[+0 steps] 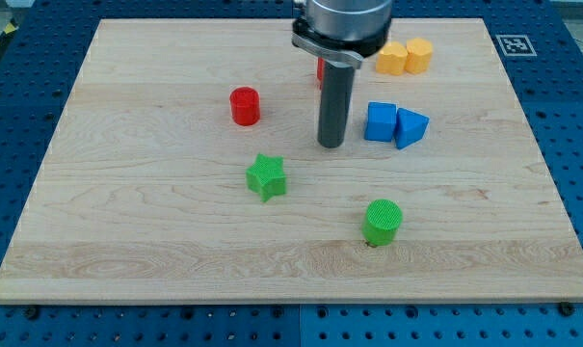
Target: Push the red star into the red circle
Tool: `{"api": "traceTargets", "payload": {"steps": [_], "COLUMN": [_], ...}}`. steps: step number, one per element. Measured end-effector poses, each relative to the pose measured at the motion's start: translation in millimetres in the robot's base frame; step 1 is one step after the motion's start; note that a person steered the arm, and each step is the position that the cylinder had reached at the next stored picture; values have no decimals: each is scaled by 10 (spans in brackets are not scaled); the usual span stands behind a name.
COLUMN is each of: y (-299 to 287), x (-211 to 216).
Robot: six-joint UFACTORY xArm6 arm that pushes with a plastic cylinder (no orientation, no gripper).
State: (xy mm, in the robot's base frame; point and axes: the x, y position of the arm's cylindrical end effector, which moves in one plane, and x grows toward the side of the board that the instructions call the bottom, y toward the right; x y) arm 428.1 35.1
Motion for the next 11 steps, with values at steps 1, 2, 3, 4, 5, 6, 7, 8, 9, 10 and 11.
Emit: {"api": "traceTargets", "payload": {"steps": [1, 2, 3, 4, 5, 6, 7, 8, 9, 10, 11], "y": [-184, -202, -189, -36, 130, 444, 602, 680, 680, 581, 274], "x": [-171, -387, -596, -606, -606, -606, -636, -838, -1151, -1293, -1284]}}
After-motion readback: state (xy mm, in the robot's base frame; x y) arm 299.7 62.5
